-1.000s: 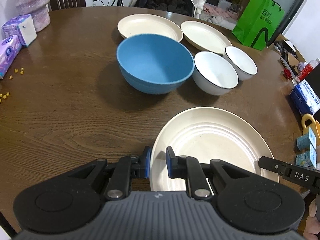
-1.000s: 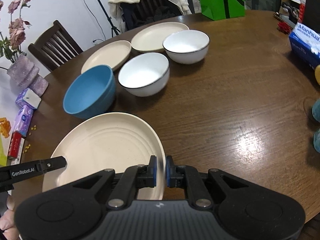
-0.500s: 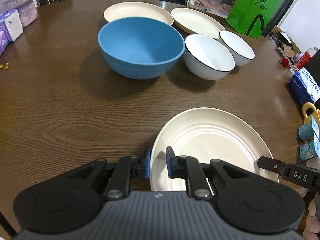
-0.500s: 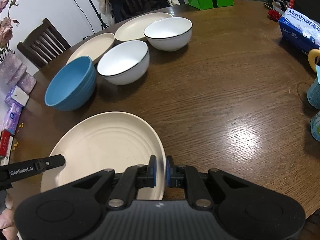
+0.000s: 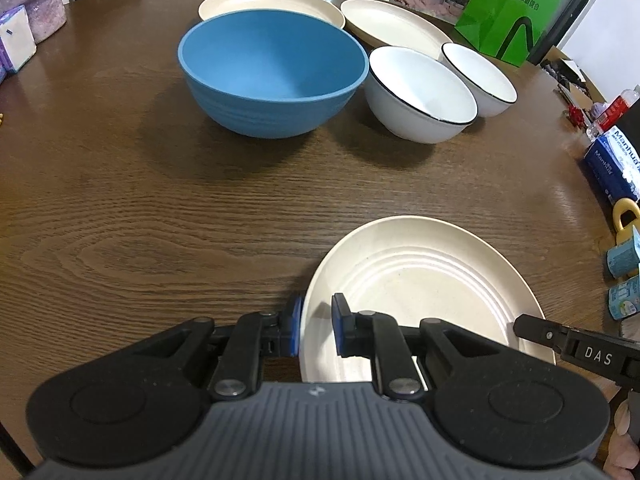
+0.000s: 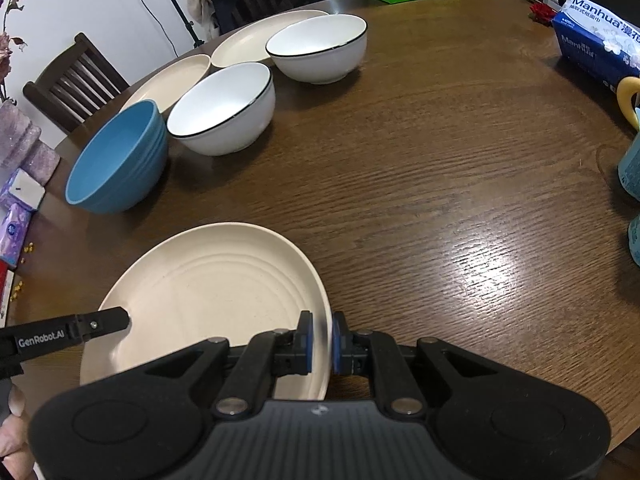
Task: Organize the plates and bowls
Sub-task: 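Lift the held cream plate with both grippers and carry it past the bowls, then lower the cream plate onto the table and open both grippers, then move both open grippers back toward the blue bowl and white bowls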
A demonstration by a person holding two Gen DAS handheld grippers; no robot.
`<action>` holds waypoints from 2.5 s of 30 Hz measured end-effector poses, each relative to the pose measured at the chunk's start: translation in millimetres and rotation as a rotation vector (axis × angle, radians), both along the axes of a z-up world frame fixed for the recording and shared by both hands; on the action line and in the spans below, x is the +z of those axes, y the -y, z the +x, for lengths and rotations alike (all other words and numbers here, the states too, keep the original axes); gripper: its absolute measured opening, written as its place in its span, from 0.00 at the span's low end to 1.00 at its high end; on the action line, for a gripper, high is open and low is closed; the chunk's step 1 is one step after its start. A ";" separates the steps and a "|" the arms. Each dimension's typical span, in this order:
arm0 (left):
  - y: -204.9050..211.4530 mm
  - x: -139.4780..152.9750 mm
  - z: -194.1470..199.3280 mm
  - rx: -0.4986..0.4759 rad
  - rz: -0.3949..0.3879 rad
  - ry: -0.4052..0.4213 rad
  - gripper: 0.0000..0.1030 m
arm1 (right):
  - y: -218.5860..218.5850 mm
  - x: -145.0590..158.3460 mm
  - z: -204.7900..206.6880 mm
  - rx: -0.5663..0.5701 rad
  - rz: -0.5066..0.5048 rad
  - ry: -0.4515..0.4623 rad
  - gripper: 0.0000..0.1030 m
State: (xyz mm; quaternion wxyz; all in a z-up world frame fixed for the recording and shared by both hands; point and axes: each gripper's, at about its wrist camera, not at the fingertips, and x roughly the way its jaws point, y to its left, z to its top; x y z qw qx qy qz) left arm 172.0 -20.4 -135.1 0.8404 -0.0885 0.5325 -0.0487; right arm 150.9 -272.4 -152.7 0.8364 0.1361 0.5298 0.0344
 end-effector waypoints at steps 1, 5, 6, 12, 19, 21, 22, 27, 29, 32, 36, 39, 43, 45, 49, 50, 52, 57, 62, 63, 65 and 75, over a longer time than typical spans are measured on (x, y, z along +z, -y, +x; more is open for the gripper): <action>0.0 -1.3 0.3 -0.001 0.001 -0.002 0.15 | -0.1 -1.2 0.7 0.000 0.000 0.000 0.09; 1.6 -5.2 1.8 -0.005 0.006 -0.007 0.15 | 0.6 -4.4 -0.7 0.003 -0.007 0.015 0.09; 2.4 -6.1 1.9 -0.006 0.007 -0.008 0.15 | 1.5 -4.8 -0.7 0.003 -0.007 0.018 0.10; 4.9 -10.8 3.7 -0.018 0.009 -0.013 0.15 | 6.6 -7.5 -2.1 0.003 -0.013 0.026 0.11; 6.1 -12.3 5.9 -0.022 0.015 -0.016 0.17 | 10.0 -11.8 -0.7 -0.005 -0.013 0.026 0.12; 6.4 -10.8 6.2 -0.022 0.018 -0.012 0.17 | 9.9 -12.0 0.5 -0.004 -0.011 0.023 0.14; 7.1 -9.7 5.8 -0.022 0.018 -0.005 0.18 | 10.2 -12.0 1.2 -0.003 -0.010 0.021 0.14; 4.8 2.7 3.1 -0.022 0.038 0.040 0.42 | 13.5 -4.9 0.3 -0.007 -0.018 0.042 0.33; 3.6 8.2 1.2 -0.024 0.043 0.056 0.49 | 13.9 0.1 -2.4 -0.004 -0.027 0.060 0.43; 3.2 18.9 -3.6 -0.028 0.058 0.092 0.66 | 14.9 8.8 -7.0 0.002 -0.040 0.087 0.60; 3.9 36.1 -14.8 -0.047 0.061 0.155 0.81 | 13.6 21.8 -15.9 0.017 -0.059 0.125 0.83; 5.0 48.6 -23.5 -0.058 0.064 0.201 0.92 | 12.0 32.0 -24.1 0.031 -0.071 0.148 0.85; 8.9 64.3 -39.3 -0.071 0.082 0.285 1.00 | 9.1 44.6 -36.3 0.048 -0.088 0.177 0.92; 9.5 70.8 -47.2 -0.074 0.093 0.316 1.00 | 8.0 50.9 -43.7 0.050 -0.094 0.187 1.00; 8.2 79.8 -62.3 -0.072 0.097 0.351 1.00 | 4.2 60.9 -57.5 0.052 -0.102 0.210 1.00; 7.7 82.5 -66.7 -0.070 0.095 0.361 1.00 | 2.8 62.9 -61.2 0.052 -0.103 0.215 1.00; 6.5 86.8 -75.5 -0.069 0.094 0.387 1.00 | 0.5 67.4 -68.9 0.058 -0.099 0.225 1.00; 4.6 97.8 -97.7 -0.073 0.097 0.435 1.00 | -3.7 80.1 -86.1 0.070 -0.095 0.265 1.00; 0.9 107.3 -112.6 -0.075 0.081 0.463 1.00 | -4.6 94.8 -100.1 0.056 -0.098 0.306 1.00; 0.7 108.9 -115.4 -0.077 0.077 0.468 1.00 | -4.0 97.3 -103.1 0.052 -0.092 0.313 1.00; 0.3 111.5 -120.1 -0.081 0.076 0.474 1.00 | -3.4 102.0 -109.1 0.044 -0.084 0.322 1.00; -0.5 123.8 -139.0 -0.088 0.062 0.514 1.00 | -10.2 119.3 -128.1 0.021 -0.131 0.366 1.00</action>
